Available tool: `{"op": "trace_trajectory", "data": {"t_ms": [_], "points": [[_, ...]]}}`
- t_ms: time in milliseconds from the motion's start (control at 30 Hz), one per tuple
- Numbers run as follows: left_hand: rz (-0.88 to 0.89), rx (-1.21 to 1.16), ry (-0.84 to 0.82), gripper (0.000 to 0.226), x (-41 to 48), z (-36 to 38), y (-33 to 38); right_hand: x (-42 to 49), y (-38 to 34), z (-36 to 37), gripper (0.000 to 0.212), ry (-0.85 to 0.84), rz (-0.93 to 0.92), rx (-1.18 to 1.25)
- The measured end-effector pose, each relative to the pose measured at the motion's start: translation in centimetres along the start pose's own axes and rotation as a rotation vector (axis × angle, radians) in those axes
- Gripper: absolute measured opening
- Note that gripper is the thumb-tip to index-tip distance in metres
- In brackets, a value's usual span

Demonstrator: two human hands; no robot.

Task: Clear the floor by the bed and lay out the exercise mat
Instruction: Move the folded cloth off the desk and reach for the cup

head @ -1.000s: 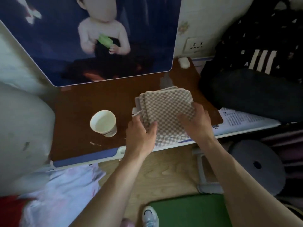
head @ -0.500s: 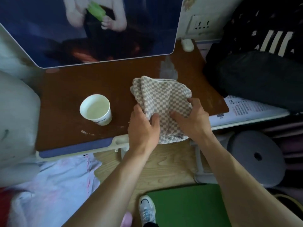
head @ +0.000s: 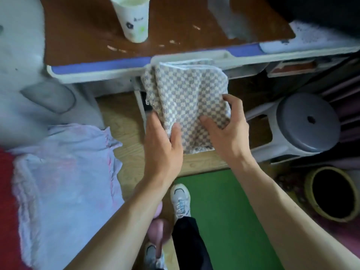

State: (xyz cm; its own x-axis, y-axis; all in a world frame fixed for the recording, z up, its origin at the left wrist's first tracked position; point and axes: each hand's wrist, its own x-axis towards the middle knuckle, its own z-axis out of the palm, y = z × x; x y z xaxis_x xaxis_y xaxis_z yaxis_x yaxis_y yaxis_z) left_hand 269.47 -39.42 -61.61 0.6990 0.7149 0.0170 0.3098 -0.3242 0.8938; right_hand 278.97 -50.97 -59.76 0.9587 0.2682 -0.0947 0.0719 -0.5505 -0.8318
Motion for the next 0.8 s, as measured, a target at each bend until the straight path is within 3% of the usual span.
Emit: {"op": "trace_trajectory", "data": {"t_ms": [200,333,433,600,733,800], "points": [[-0.074,0.022,-0.035,0.029,-6.0,0.5,-9.4,-5.8,8.1,4.9,0.054,-0.044,0.003,0.012],[-0.166,0.065,-0.037,0.035,-7.6,2.5,-15.5,-6.4,13.7,8.5,0.055,-0.122,0.050,0.007],[-0.238,0.080,-0.051,0.027,-8.4,4.8,-20.5,-6.1,18.5,11.4,0.058,-0.170,0.078,-0.016],[-0.330,0.098,-0.142,0.045,-8.4,9.7,-29.0,-5.1,27.3,16.6,0.058,-0.179,0.126,-0.009],[-0.281,0.141,-0.184,0.018,-8.3,13.3,-35.9,-4.8,34.3,20.8,0.057,-0.160,0.136,-0.012],[-0.281,0.139,-0.193,0.019,-7.9,14.6,-38.1,-4.4,36.4,22.0,0.058,-0.145,0.122,-0.009]]}}
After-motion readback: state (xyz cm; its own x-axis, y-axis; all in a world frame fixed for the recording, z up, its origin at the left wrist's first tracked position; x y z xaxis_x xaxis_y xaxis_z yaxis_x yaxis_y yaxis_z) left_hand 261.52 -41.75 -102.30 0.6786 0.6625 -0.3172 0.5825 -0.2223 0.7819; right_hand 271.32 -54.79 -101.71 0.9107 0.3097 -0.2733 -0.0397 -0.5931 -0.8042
